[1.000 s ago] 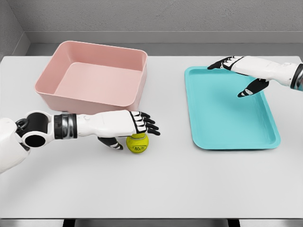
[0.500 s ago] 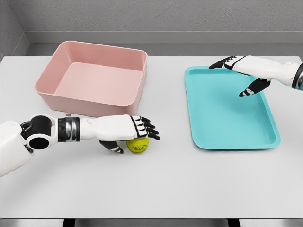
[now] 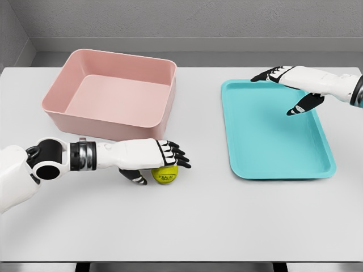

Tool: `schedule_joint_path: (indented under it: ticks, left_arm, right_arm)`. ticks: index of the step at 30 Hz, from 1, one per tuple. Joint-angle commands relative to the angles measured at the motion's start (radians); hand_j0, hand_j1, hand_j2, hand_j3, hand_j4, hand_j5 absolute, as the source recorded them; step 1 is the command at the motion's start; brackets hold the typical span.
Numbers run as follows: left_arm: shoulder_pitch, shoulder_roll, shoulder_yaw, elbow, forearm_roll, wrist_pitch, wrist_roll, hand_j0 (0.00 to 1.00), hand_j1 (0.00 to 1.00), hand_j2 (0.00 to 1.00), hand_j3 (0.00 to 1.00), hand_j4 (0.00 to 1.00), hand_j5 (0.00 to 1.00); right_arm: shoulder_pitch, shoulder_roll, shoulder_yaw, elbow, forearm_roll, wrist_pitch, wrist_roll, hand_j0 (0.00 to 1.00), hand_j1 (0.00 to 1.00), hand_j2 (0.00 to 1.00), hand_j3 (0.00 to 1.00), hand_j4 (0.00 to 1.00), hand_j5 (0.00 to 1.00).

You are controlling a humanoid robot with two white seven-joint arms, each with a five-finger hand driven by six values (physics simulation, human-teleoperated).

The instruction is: Put the tennis from the blue tray into the pink basket with both arms

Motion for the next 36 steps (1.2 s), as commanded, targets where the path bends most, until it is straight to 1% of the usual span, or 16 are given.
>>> schedule_joint_path:
  ticks: [1,9,10,15,16,18,20,21,22,36]
  left_arm:
    - [0.002,-0.002,0.0,0.002,0.001,0.002,0.001,1.0,1.0,1.0,1.0,1.0,1.0]
    - [0.005,0.0,0.0,0.0,0.003,0.002,0.001,1.0,1.0,1.0,1.0,1.0,1.0]
    - [0.005,0.0,0.0,0.0,0.004,0.002,0.001,0.97,0.97,0.97,0.97,0.97,0.97]
    - [0.005,0.0,0.0,0.0,0.006,0.002,0.001,0.73,0.73,0.73,0.73,0.73,0.73]
    - [0.005,0.0,0.0,0.0,0.004,0.002,0.001,0.72,0.72,0.72,0.72,0.72,0.72]
    - [0.005,0.0,0.0,0.0,0.006,0.002,0.001,0.64,0.64,0.64,0.64,0.64,0.64]
    - [0.005,0.0,0.0,0.0,0.006,0.002,0.001,0.58,0.58,0.58,0.58,0.58,0.58]
    - [0.005,0.0,0.0,0.0,0.006,0.002,0.002,0.52,0.52,0.52,0.52,0.52,0.52]
    - [0.005,0.0,0.0,0.0,0.006,0.002,0.002,0.51,0.51,0.51,0.51,0.51,0.51]
    - [0.005,0.0,0.0,-0.001,0.009,0.002,0.001,0.48,0.48,0.48,0.48,0.48,0.48]
  right_arm:
    - [0.0,-0.001,-0.001,-0.001,-0.007,0.002,-0.001,1.0,1.0,1.0,1.0,1.0,1.0]
    - [0.0,-0.001,-0.001,-0.001,-0.007,0.002,-0.001,1.0,1.0,1.0,1.0,1.0,1.0]
    - [0.0,-0.001,-0.001,-0.001,-0.007,0.002,-0.001,1.0,1.0,1.0,1.0,1.0,1.0]
    - [0.0,-0.001,-0.003,-0.001,-0.007,0.002,-0.001,1.0,1.0,1.0,1.0,1.0,1.0]
    - [0.0,-0.001,-0.003,-0.001,-0.007,0.002,-0.001,1.0,1.0,1.0,1.0,1.0,1.0]
    - [0.002,-0.001,-0.003,-0.001,-0.007,0.002,-0.001,1.0,1.0,1.0,1.0,1.0,1.0]
    - [0.002,-0.001,-0.003,-0.001,-0.007,0.002,-0.001,1.0,1.0,1.0,1.0,1.0,1.0]
    - [0.002,-0.001,-0.003,-0.001,-0.007,0.002,-0.001,1.0,1.0,1.0,1.0,1.0,1.0]
    - [0.002,-0.001,-0.003,-0.001,-0.007,0.002,-0.001,1.0,1.0,1.0,1.0,1.0,1.0]
    - [0.002,-0.004,-0.006,-0.001,-0.007,0.002,-0.001,1.0,1.0,1.0,1.0,1.0,1.0]
